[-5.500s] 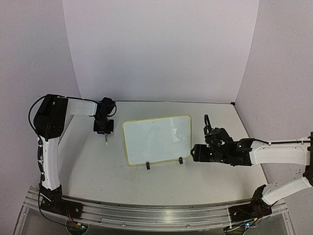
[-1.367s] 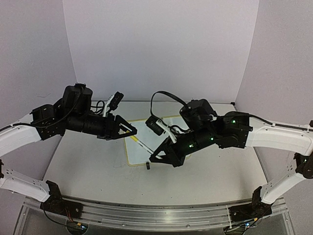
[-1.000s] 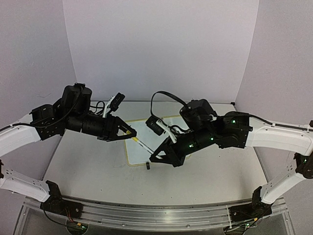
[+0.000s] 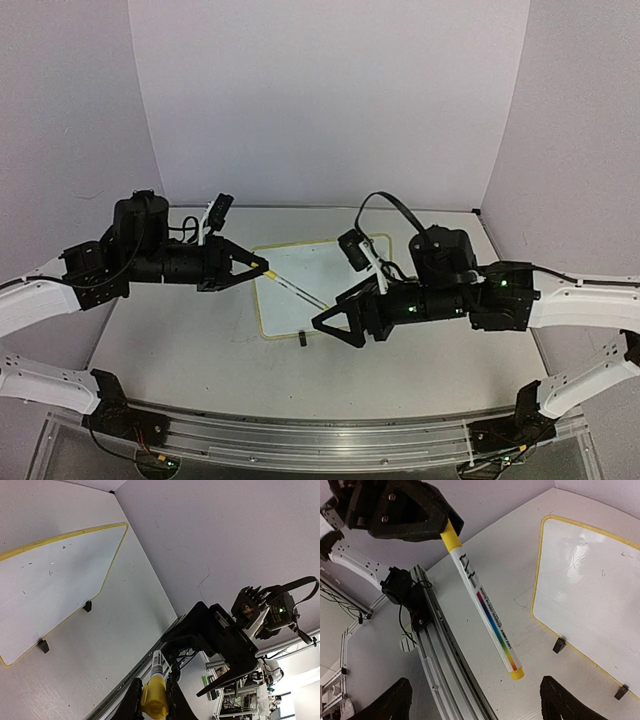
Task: Write a sentence on the whiteboard
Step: Hold the whiteboard marker.
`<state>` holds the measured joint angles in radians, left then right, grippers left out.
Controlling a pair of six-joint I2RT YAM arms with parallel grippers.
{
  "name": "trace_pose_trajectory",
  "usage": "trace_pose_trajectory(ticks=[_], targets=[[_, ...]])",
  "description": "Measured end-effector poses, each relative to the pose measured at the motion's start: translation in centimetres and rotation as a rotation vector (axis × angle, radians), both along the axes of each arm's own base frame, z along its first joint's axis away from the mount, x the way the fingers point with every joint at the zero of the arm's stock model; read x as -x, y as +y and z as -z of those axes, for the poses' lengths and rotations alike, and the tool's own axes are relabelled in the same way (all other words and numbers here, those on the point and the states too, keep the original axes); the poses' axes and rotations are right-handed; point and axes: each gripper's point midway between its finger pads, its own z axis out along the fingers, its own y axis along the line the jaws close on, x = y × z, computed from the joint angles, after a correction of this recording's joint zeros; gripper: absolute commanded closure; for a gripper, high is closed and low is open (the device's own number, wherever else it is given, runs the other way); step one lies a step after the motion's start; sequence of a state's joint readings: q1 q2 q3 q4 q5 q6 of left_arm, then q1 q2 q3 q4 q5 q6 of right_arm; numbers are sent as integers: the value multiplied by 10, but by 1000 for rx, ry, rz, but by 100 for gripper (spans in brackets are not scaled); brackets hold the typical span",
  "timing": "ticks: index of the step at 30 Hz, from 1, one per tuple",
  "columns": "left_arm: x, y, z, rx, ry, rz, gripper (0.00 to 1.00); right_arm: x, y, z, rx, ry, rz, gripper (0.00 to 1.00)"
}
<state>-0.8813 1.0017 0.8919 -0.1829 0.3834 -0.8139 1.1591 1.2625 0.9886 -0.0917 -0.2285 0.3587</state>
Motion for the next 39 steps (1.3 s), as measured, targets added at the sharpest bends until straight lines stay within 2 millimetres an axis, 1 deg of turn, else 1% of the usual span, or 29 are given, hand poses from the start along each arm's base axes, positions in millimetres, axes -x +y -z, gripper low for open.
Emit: trace_pose_trajectory(ticks=[5,8,13,16,21,25,33,37,39], targets=[[-9,1,-19,132,-39,-53,100,-11,-2,-16,-229,45,115,14],[-11,-1,-28,199,-54,-58,100,-17,-1,-24,-336,69,151,18],[-9,-2,-41,279,-67,-44,100,-20,7,-55,-502,72,144,21],[-7,-3,-44,313,-69,-35,100,-19,13,-68,-558,71,124,22],[-4,-3,-46,336,-69,-20,100,-18,23,-87,-633,70,84,29],[-3,-3,-49,349,-74,-13,100,-17,28,-91,-656,77,65,35],[-2,0,-54,360,-82,-13,100,-18,33,-92,-679,90,52,43],[0,1,-56,364,-85,-10,100,-18,34,-93,-683,94,47,42],[0,1,-56,365,-85,-7,100,-18,34,-93,-683,96,47,38]])
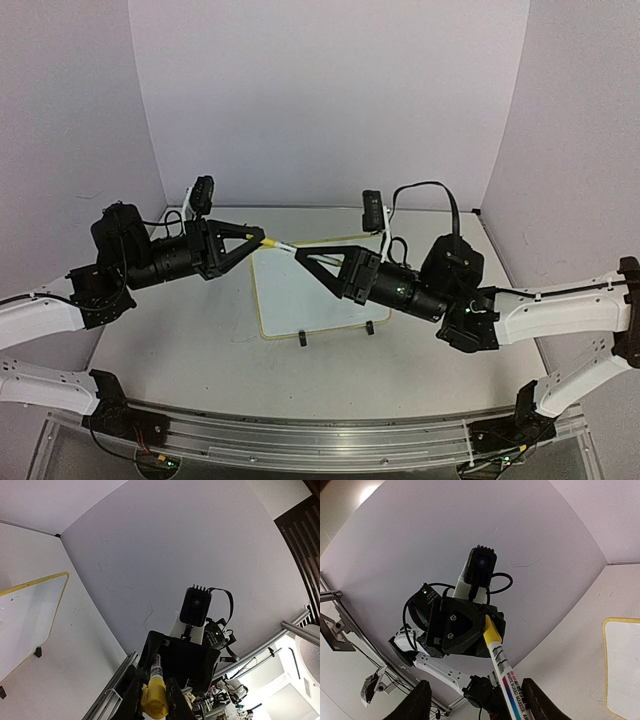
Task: Write a sentence on the whiteboard
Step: Hold the whiteboard marker.
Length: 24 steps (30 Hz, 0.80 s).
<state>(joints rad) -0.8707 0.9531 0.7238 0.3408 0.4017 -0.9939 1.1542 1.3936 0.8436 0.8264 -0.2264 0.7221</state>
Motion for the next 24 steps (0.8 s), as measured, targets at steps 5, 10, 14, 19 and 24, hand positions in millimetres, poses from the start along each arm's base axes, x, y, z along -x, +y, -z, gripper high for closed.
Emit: trace_pose_trajectory(ticks=[5,10,14,19,24], targets=[[0,0,0,1,1,1,100,0,0,-1,-6,0,-4,37],[1,1,-2,5,-2,4,100,1,0,-2,-10,0,-6,36],[4,1,-1,13,-5,17,100,2,0,-3,-16,-2,-11,36],[5,1,3,17,5,24,100,3,0,-4,-21,0,-17,36],[4,0,6,5,12,22,100,3,1,-3,-19,1,-20,39]])
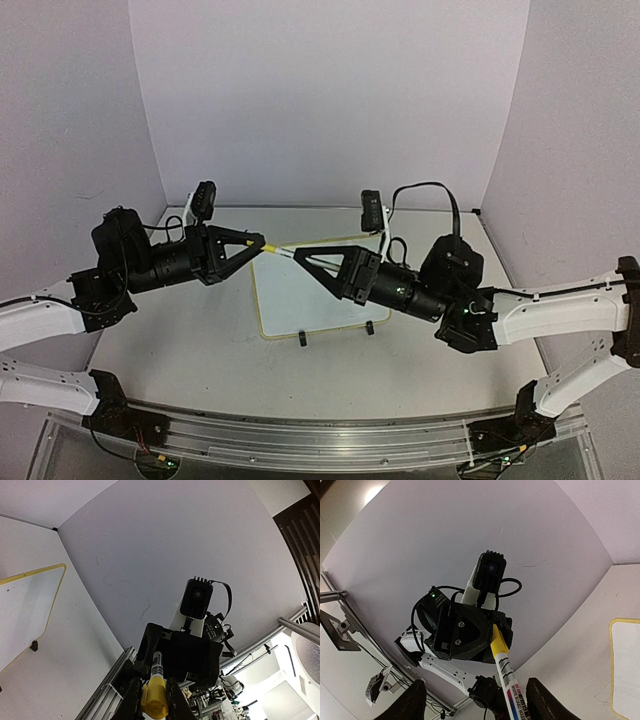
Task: Write a sentence on the whiteboard
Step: Hold the whiteboard marker.
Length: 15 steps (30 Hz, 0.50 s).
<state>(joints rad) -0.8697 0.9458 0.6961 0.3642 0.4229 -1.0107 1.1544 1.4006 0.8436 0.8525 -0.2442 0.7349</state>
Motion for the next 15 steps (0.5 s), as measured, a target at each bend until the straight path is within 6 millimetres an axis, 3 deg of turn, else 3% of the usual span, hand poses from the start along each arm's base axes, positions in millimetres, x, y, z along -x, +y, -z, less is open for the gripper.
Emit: trace_pose_trajectory(ticks=[15], targets=[[-1,-10,11,-46,18,26,100,-3,8,16,36,27,-3,54]])
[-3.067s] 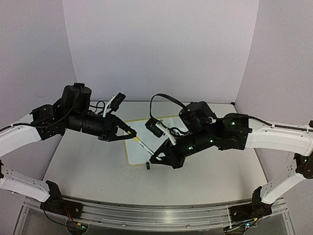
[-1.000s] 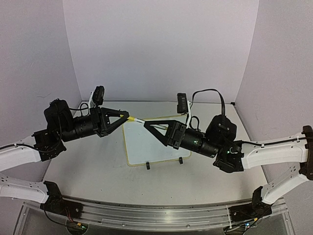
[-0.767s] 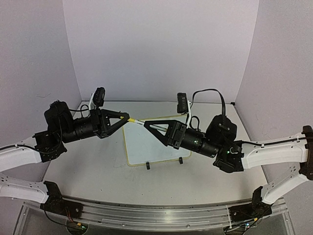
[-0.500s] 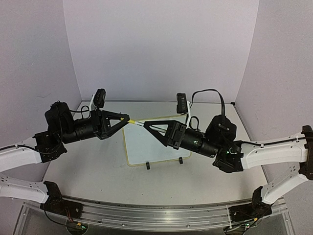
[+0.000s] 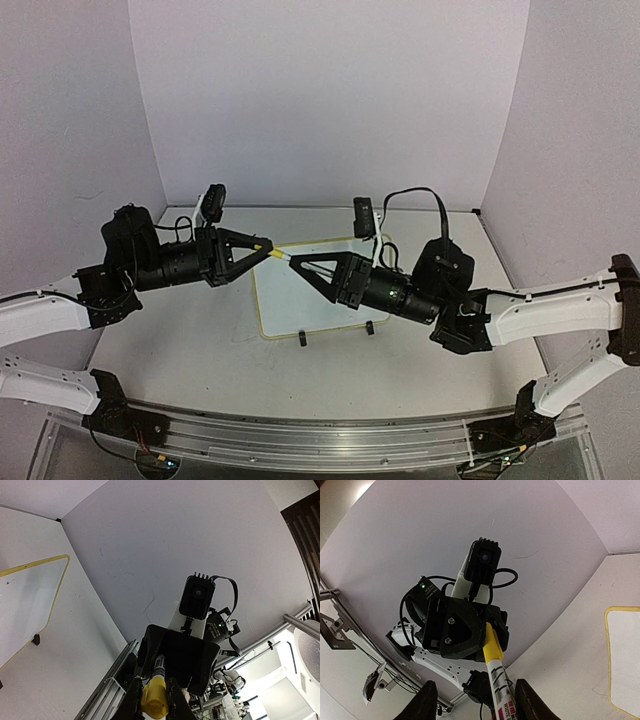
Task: Write a sentence on the whiteboard
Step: Hold the whiteboard marker.
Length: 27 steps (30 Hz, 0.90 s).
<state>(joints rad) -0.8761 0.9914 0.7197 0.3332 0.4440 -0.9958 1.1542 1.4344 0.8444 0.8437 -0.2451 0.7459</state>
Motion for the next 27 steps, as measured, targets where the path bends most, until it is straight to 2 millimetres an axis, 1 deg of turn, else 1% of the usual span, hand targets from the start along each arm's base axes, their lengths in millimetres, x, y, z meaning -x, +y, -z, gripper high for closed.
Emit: trace_pose_trajectory(ticks=[8,13,16,19,27], targets=[[1,-2,-2,4,-4,15,100,-2,0,2,5,6,4,62],[2,-3,-4,5,-6,24,100,-3,0,3,5,8,5,74],[2,-3,-4,7,-8,28,100,-4,0,4,11,10,9,80],[3,-3,-5,10,-11,29,100,-5,1,6,14,13,13,83],[2,-3,-7,12,-14,30,100,-6,1,6,13,14,17,85]])
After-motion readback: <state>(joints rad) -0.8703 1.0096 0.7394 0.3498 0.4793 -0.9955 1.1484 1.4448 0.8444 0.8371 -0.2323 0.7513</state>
